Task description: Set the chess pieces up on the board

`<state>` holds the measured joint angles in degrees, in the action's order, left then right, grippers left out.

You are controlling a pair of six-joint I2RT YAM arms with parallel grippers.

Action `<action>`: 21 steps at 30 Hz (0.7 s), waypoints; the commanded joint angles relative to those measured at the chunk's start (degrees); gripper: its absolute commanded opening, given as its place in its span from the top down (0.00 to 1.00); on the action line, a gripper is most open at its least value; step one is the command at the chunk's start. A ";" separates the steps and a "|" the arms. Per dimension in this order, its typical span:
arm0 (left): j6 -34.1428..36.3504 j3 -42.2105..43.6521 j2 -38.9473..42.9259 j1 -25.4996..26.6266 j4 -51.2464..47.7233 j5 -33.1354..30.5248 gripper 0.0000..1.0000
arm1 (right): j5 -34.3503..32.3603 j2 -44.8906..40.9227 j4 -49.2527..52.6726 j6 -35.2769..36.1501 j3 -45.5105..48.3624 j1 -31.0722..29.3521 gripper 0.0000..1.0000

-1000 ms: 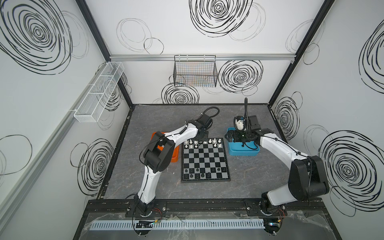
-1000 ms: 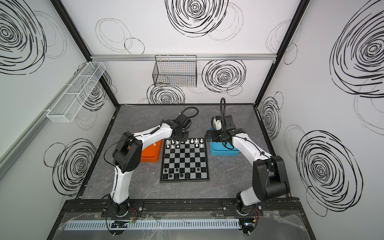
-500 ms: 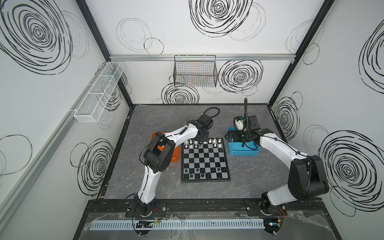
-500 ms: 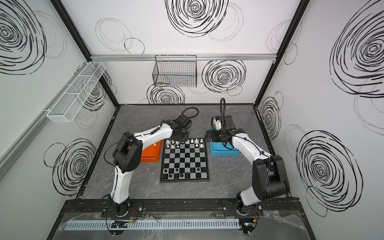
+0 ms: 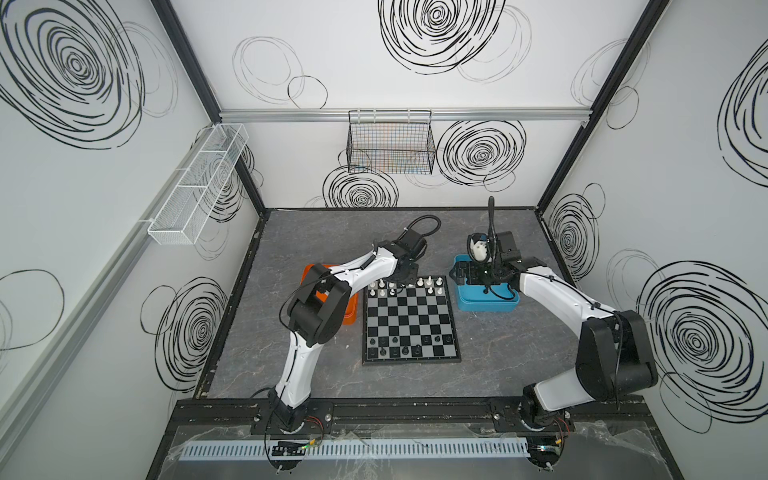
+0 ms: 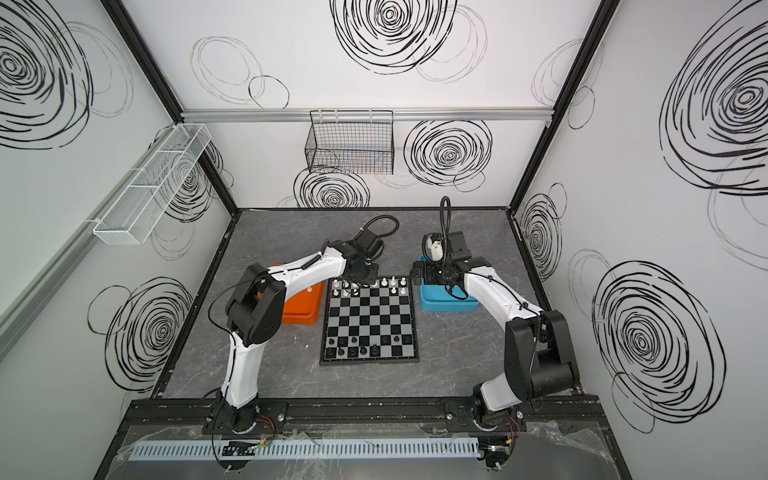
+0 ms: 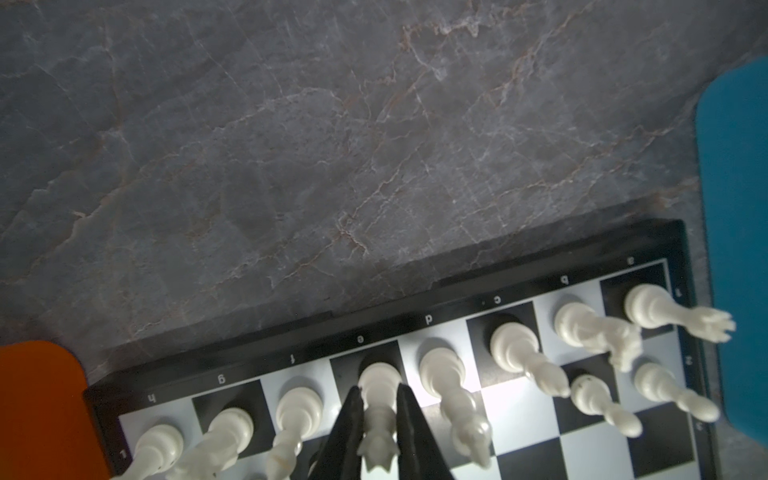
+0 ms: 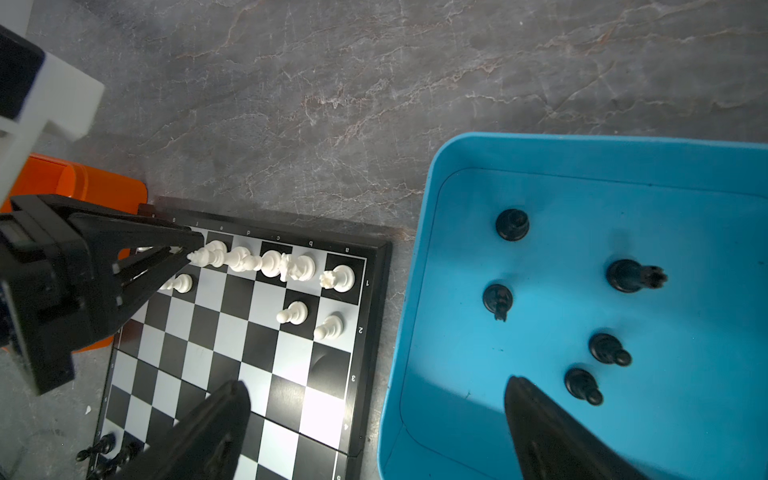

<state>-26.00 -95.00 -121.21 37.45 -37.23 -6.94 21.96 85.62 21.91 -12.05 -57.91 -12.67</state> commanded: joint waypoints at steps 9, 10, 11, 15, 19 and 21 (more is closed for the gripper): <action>-0.44 0.26 1.50 0.27 -0.57 -1.06 0.79 | -0.05 -0.19 -1.26 -0.22 0.68 0.19 0.00; -0.38 0.26 1.41 0.26 -0.65 -1.13 0.79 | 0.00 -0.19 -1.26 -0.25 0.77 0.21 0.00; -0.41 0.26 1.41 0.25 -0.73 -1.15 0.79 | -0.04 -0.15 -1.26 -0.24 0.70 0.19 0.00; -0.41 0.30 1.52 0.27 -0.91 -1.41 0.79 | 0.01 -0.16 -1.35 -0.22 0.68 0.20 0.00; -0.47 0.21 1.47 0.25 -0.80 -1.28 0.79 | 0.12 -0.10 -1.35 -0.31 0.76 0.19 0.00; -0.53 0.17 1.41 0.26 -0.74 -1.10 0.78 | 0.07 -0.17 -1.27 -0.33 0.69 0.19 0.00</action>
<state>-26.00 -95.00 -121.21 37.45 -37.54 -7.16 21.96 85.62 21.91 -12.05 -57.91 -12.67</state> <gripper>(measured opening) 0.221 0.999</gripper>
